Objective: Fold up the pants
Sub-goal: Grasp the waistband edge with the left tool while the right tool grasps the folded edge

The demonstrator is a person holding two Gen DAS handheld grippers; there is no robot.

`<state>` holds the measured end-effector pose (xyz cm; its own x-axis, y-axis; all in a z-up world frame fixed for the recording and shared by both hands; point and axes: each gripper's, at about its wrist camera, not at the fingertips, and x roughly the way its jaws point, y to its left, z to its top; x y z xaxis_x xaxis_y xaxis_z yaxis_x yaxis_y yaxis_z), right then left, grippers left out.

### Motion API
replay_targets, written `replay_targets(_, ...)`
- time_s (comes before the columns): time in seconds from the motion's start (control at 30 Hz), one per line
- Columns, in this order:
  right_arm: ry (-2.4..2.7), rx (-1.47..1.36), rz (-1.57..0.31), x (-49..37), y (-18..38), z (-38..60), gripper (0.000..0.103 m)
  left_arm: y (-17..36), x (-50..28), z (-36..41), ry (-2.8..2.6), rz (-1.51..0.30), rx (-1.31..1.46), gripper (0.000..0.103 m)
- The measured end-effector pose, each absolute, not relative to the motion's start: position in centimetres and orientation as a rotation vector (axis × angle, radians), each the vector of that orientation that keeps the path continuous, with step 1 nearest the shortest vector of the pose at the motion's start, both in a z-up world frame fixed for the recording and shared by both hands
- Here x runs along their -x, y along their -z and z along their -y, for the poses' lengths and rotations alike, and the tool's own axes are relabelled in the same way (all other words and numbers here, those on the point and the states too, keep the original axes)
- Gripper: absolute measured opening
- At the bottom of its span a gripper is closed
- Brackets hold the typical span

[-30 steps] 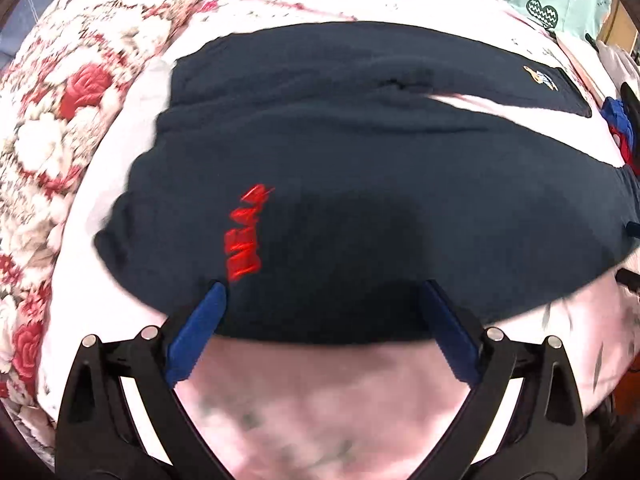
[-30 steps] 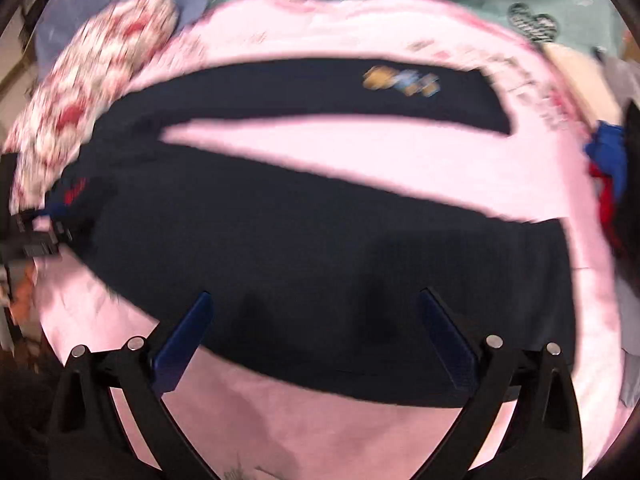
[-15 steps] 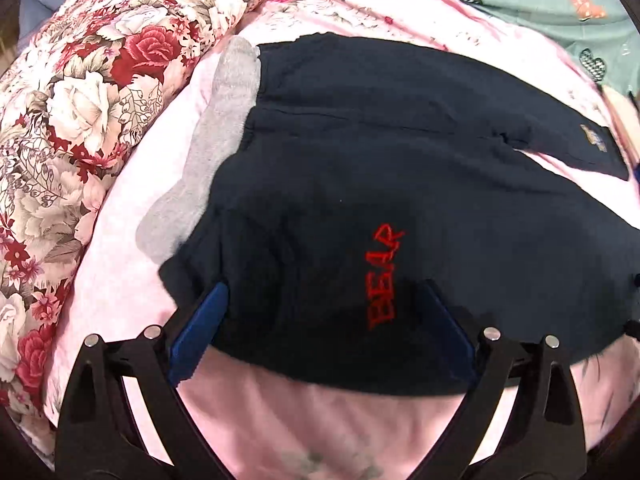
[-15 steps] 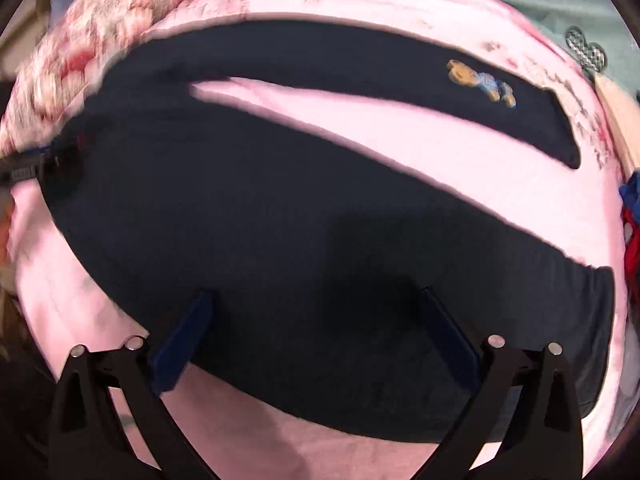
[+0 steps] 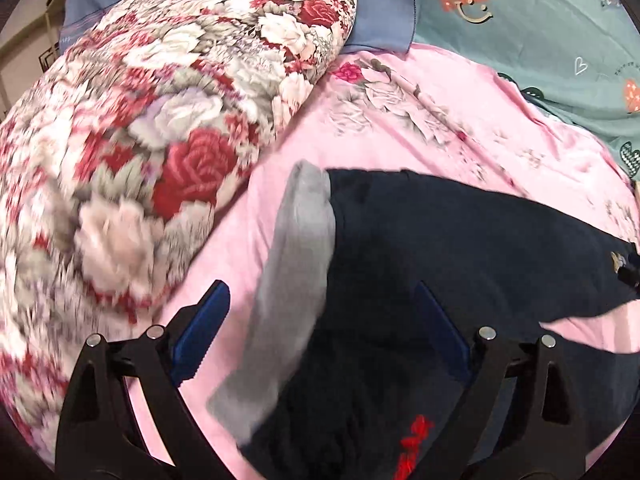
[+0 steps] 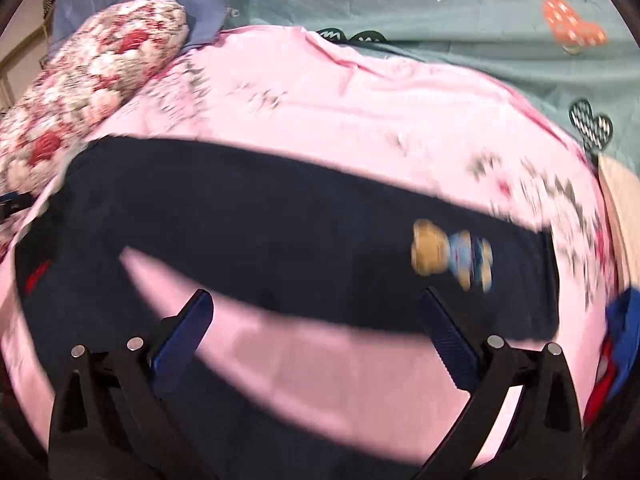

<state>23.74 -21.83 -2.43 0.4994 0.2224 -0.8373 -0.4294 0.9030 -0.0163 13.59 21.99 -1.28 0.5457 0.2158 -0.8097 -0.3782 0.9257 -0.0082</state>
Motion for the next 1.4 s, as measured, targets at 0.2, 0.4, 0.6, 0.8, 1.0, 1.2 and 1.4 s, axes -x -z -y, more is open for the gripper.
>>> replay_targets(0.2, -0.520, 0.126, -0.971, -29.1, 3.3, 18.3, 0.102, 2.5, -17.2, -23.2, -0.390, -0.935, 0.222, 0.094)
replay_targets(0.4, -0.562, 0.182, -0.985, -32.1, 4.2, 14.3, 0.102, 3.4, -19.5, -24.2, -0.427, -0.955, 0.217, 0.094)
replay_targets(0.6, -0.576, 0.152, -1.005, -33.8, 5.3, 13.2, 0.102, 4.9, -21.1, -25.4, -0.447, -0.994, 0.233, 0.085)
replay_targets(0.8, -0.608, 0.155, -1.007, -34.5, 5.7, 12.2, 0.102, 5.4, -21.7, -26.1, -0.438, -0.996, 0.243, 0.083)
replay_targets(1.0, -0.665, 0.193, -1.019, -35.0, 6.2, 10.6, 0.102, 5.9, -22.5, -26.6, -0.396, -1.017, 0.305, 0.087)
replay_targets(1.2, -0.741, 0.262, -1.005, -34.5, 6.1, 8.5, 0.102, 6.7, -23.5, -26.2, -0.376, -1.042, 0.293, 0.078)
replay_targets(1.4, -0.760, 0.293, -1.020, -34.5, 7.0, 7.0, 0.102, 5.2, -23.3, -25.1, -0.282, -0.990, 0.249, 0.017)
